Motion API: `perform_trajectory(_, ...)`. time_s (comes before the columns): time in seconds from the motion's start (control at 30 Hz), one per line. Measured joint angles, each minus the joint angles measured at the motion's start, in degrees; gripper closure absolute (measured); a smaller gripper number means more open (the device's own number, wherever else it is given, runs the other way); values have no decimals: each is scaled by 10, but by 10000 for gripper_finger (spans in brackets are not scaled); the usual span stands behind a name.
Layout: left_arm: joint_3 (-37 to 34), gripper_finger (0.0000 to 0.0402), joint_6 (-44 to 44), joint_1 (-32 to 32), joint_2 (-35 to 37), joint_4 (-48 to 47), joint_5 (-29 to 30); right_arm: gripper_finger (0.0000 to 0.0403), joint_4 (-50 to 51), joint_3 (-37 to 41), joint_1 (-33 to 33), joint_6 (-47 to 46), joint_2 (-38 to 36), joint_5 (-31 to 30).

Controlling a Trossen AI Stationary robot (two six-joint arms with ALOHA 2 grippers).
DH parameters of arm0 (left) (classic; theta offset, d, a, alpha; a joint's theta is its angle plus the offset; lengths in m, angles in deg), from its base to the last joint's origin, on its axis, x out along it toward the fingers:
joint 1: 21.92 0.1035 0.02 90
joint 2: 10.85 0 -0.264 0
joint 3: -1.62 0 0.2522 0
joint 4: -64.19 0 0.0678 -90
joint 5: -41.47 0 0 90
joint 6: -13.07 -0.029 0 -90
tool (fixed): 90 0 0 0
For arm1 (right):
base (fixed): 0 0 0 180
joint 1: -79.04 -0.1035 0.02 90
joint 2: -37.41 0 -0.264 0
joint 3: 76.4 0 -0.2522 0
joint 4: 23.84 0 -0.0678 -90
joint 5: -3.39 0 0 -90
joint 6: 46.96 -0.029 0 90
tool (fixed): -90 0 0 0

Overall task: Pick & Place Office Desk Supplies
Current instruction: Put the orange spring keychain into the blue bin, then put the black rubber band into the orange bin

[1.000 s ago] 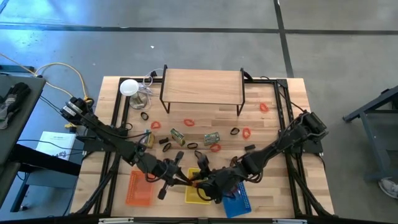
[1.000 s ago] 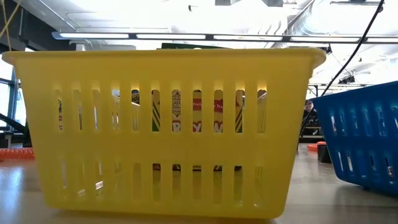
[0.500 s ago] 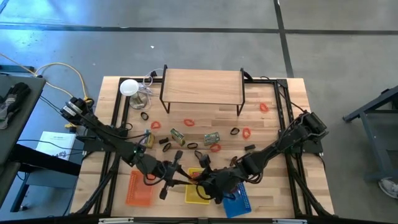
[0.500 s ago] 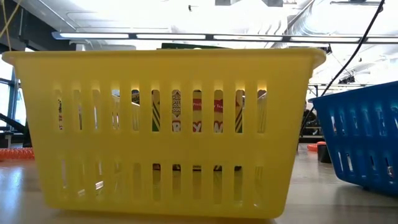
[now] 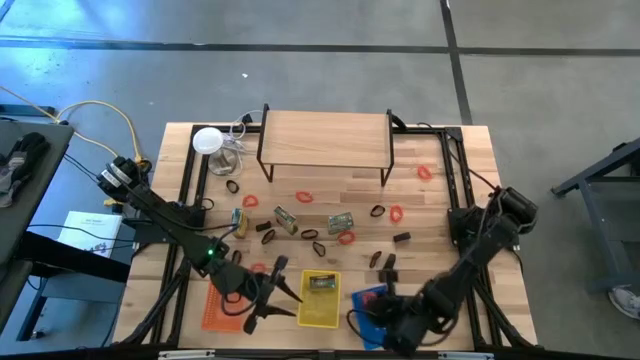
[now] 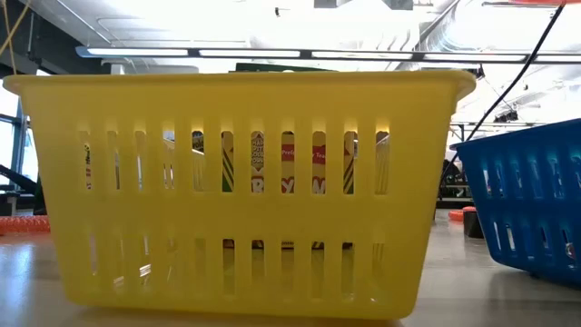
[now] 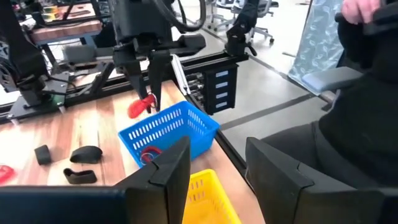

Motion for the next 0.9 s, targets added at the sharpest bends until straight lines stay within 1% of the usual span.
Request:
perform_trajectory(0.17,0,251,0,-2,0,-4,0,383,-16,34,-14,-108,7,24)
perform_trajectory(0.3,0,251,0,-2,0,-5,0,349,-58,75,-7,-173,7,88)
perform_trajectory(0.4,0,251,0,-2,0,-5,0,313,-104,92,-2,-172,7,98)
perform_trajectory(0.57,0,251,0,-1,0,-8,-1,245,-106,92,9,-127,1,96)
perform_trajectory(0.63,0,251,0,-1,0,-16,-1,223,-91,92,13,-104,-8,100)
perform_trajectory(0.73,0,251,0,-1,0,-23,-1,212,-36,92,16,-102,-29,92)
perform_trajectory(0.9,0,251,0,-1,0,-23,-1,231,118,92,16,-204,-70,79)
